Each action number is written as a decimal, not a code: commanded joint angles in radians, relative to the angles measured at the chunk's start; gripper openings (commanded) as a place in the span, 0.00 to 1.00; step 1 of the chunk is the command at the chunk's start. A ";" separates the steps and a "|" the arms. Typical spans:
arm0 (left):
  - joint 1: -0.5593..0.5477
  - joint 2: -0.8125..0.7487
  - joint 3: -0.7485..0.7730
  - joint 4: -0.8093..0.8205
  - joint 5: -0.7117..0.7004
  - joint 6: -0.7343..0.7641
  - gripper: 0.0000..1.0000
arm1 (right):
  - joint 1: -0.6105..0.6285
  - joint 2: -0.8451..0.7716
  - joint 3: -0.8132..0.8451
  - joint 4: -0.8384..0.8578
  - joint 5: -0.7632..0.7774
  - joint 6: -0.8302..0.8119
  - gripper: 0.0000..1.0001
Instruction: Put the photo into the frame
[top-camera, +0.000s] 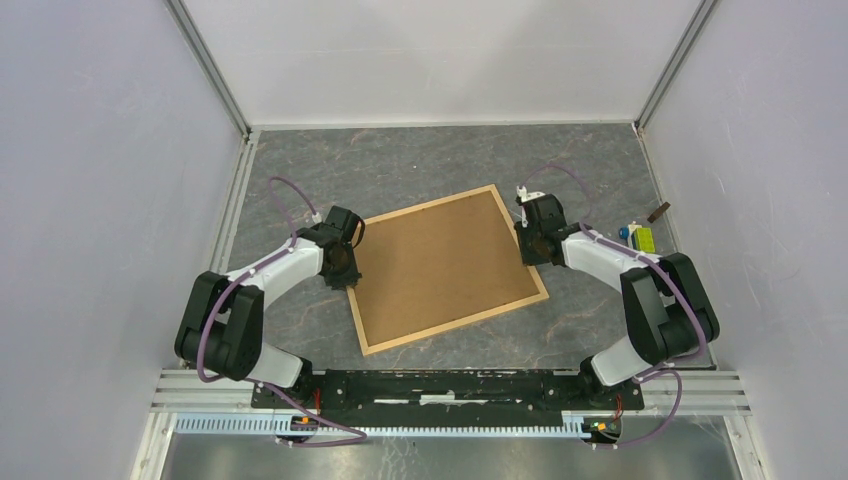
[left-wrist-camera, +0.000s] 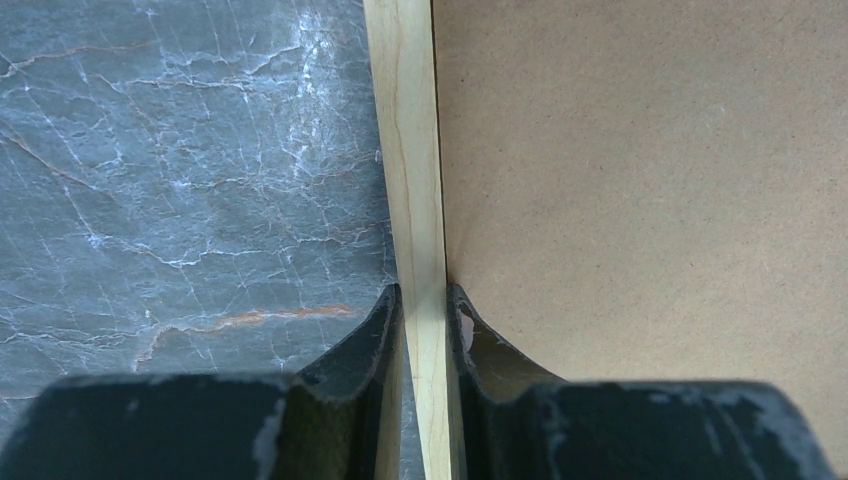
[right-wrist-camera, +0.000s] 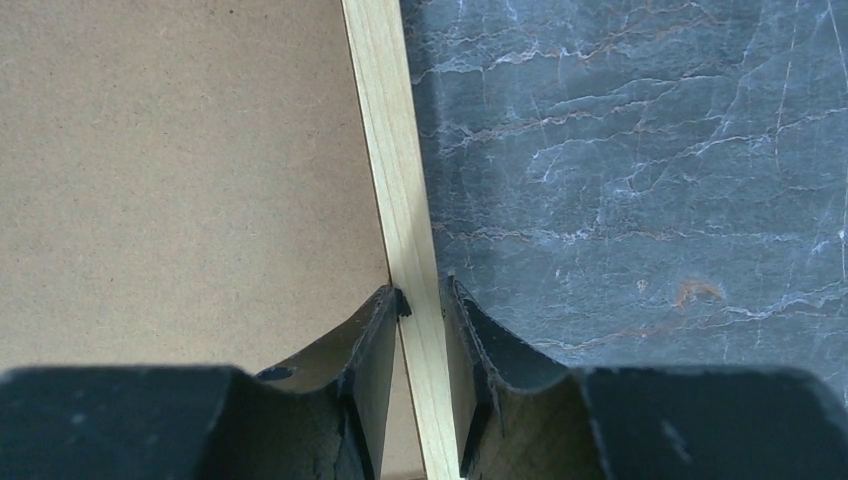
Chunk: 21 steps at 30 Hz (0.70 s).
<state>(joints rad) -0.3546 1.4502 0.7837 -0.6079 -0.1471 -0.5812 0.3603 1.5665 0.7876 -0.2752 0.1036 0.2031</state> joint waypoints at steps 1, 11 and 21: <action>-0.001 -0.009 -0.030 -0.006 0.021 -0.032 0.02 | 0.017 0.118 -0.063 -0.093 -0.101 0.014 0.34; -0.001 -0.004 -0.038 0.000 0.012 -0.021 0.02 | -0.133 -0.035 0.101 -0.144 -0.212 -0.050 0.38; -0.001 0.002 -0.034 0.002 0.019 -0.015 0.02 | -0.137 -0.021 0.036 -0.130 -0.189 -0.053 0.32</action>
<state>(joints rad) -0.3546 1.4437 0.7765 -0.5999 -0.1471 -0.5812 0.2260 1.5517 0.8524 -0.3950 -0.0868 0.1677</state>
